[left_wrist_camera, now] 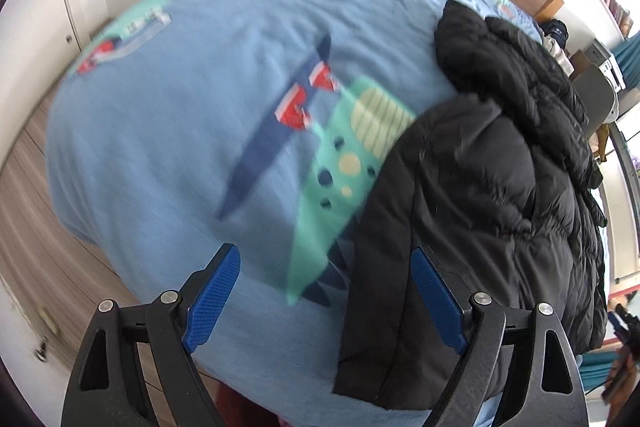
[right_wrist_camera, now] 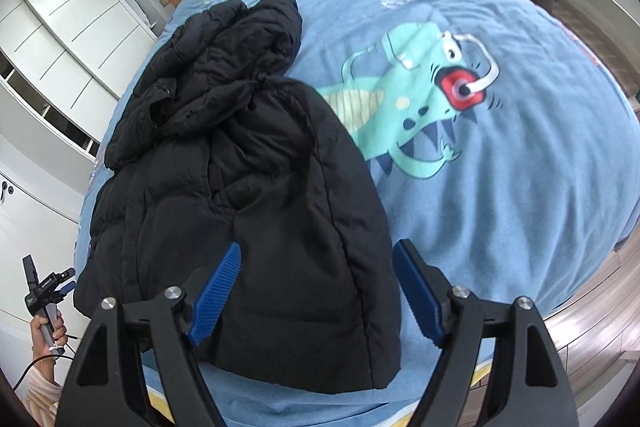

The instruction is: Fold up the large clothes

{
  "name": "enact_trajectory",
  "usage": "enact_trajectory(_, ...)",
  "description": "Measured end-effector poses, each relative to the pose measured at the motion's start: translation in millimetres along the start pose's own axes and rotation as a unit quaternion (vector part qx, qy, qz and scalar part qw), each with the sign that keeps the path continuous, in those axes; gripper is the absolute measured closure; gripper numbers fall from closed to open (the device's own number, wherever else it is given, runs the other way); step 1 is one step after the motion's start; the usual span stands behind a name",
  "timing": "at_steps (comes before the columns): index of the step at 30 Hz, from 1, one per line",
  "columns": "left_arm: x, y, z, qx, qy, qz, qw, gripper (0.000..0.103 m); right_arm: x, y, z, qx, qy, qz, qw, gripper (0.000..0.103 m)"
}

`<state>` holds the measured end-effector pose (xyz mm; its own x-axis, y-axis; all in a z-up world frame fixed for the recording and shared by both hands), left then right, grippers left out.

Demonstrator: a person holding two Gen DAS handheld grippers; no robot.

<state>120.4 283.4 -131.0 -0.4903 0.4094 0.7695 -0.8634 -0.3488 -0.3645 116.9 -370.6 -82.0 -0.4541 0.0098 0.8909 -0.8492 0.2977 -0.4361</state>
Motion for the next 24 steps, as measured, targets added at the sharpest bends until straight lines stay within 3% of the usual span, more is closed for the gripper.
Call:
enact_trajectory(12, -49.8, 15.5, 19.2, 0.058, 0.082, -0.026, 0.9946, 0.015, -47.2, 13.3, -2.3, -0.054, -0.05, -0.051, 0.996, 0.02)
enact_trajectory(24, -51.5, 42.5, 35.9, 0.046, 0.121, -0.057, 0.9899, 0.016, -69.7, 26.1, -10.9, -0.072, -0.108, -0.094, 0.987, 0.019)
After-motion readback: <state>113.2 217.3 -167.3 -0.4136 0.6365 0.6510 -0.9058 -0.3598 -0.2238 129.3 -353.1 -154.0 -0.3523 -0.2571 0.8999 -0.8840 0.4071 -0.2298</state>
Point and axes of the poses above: each gripper's, at about its wrist camera, not at the fingertips, and x roughly against the way its jaws point, z to its right, y to its underside, the point moved 7 cm from there along -x, roughly the way its jaws point, and after that the axes turned 15 degrees about y, right-handed, at the moved point
